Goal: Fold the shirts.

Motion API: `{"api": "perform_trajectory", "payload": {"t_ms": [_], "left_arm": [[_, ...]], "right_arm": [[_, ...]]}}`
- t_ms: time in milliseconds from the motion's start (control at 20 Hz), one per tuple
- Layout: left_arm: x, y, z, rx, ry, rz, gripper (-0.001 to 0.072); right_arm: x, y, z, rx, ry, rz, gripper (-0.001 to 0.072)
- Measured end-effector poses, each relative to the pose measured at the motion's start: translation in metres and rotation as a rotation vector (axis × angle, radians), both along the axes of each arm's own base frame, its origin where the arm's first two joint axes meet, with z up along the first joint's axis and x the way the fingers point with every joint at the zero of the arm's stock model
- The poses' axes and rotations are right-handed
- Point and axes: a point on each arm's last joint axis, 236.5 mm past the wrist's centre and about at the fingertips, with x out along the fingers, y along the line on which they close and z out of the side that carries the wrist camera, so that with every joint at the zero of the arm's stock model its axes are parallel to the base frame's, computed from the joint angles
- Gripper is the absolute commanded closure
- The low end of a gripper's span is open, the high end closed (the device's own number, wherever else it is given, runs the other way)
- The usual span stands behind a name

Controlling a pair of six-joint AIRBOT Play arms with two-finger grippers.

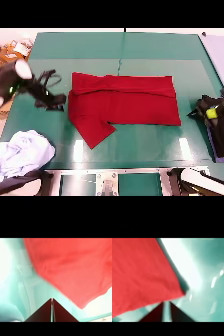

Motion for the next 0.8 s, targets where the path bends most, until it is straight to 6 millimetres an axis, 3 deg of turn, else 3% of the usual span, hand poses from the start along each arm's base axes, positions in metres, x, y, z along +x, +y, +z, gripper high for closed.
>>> {"api": "perform_trajectory", "payload": {"t_ms": [50,200,300,450,600,650,700,750,800], "left_arm": [[-0.015,-0.003,-0.008,-0.020,-0.006,0.031,0.0177],[-0.052,-0.020,-0.039,-0.099,0.019,0.117,0.0175],[-0.068,-0.034,-0.061,-0.142,0.026,0.160,0.0176],[-0.077,-0.059,-0.088,-0.196,-0.009,0.221,0.0177],[-0.076,-0.087,-0.101,-0.258,-0.027,0.283,0.0177],[-0.074,-0.094,-0.105,-0.273,-0.031,0.305,0.0263],[-0.071,-0.099,-0.110,-0.279,-0.036,0.327,0.0544],[-0.069,-0.099,-0.115,-0.271,-0.047,0.333,0.0684],[-0.066,-0.101,-0.116,-0.272,-0.062,0.337,0.0681]], "right_arm": [[-0.010,0.011,-0.010,0.023,0.008,-0.032,0.0270],[-0.029,0.041,-0.036,0.086,0.017,-0.107,0.0269],[-0.030,0.051,-0.049,0.088,0.004,-0.134,0.0269],[-0.015,0.066,-0.057,0.098,-0.049,-0.173,0.0269],[0.006,0.075,-0.062,0.101,-0.105,-0.217,0.0270],[0.011,0.076,-0.063,0.101,-0.116,-0.229,0.0270],[0.015,0.077,-0.065,0.099,-0.123,-0.240,0.0272],[0.017,0.077,-0.065,0.098,-0.129,-0.247,0.0305],[0.020,0.076,-0.066,0.095,-0.134,-0.255,0.0374]]}}
